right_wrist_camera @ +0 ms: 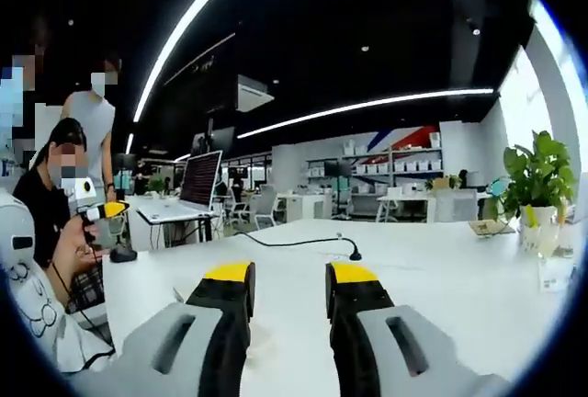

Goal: Arrange the utensils inside the cutlery case until each visible utensil rests in its matching compartment.

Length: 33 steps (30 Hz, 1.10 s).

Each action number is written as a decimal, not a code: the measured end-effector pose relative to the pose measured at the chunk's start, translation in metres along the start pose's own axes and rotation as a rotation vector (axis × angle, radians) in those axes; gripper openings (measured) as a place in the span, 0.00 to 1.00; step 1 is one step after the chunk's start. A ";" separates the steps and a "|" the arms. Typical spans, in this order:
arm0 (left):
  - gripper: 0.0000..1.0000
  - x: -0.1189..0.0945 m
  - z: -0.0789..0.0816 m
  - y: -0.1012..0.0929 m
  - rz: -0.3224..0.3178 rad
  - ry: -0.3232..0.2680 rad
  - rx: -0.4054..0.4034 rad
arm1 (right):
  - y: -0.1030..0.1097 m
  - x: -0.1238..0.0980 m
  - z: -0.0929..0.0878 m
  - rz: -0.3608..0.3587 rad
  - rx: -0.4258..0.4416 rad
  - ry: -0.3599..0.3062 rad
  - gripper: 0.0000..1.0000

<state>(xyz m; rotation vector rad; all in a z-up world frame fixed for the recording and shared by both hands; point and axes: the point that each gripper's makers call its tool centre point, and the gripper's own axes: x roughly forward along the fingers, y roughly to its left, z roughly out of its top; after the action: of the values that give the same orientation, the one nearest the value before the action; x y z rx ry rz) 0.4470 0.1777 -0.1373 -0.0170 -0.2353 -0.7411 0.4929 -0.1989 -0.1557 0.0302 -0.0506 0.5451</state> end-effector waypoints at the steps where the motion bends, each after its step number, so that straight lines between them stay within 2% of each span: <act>1: 0.09 -0.001 0.000 0.001 0.004 0.000 0.002 | -0.003 -0.003 0.000 -0.016 0.001 -0.008 0.31; 7: 0.10 -0.005 0.002 0.006 0.026 -0.007 0.002 | -0.016 -0.019 -0.008 -0.068 0.024 -0.032 0.31; 10: 0.10 -0.005 0.001 0.007 0.031 -0.003 0.007 | -0.025 -0.029 -0.006 -0.103 0.037 -0.076 0.29; 16: 0.11 -0.005 0.000 0.004 0.024 0.006 0.021 | -0.036 -0.045 0.010 -0.150 0.039 -0.189 0.26; 24: 0.11 -0.006 -0.001 0.004 0.031 0.010 0.028 | -0.042 -0.050 0.012 -0.181 0.045 -0.212 0.26; 29: 0.11 -0.005 -0.006 0.005 0.038 0.025 0.038 | -0.047 -0.049 0.004 -0.203 0.051 -0.179 0.26; 33: 0.13 -0.004 -0.008 0.005 0.041 0.034 0.054 | -0.048 -0.050 0.005 -0.203 0.040 -0.187 0.26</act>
<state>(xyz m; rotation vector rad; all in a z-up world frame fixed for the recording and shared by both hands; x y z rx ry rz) 0.4488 0.1831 -0.1453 0.0415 -0.2221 -0.6938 0.4744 -0.2661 -0.1544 0.1240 -0.2164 0.3391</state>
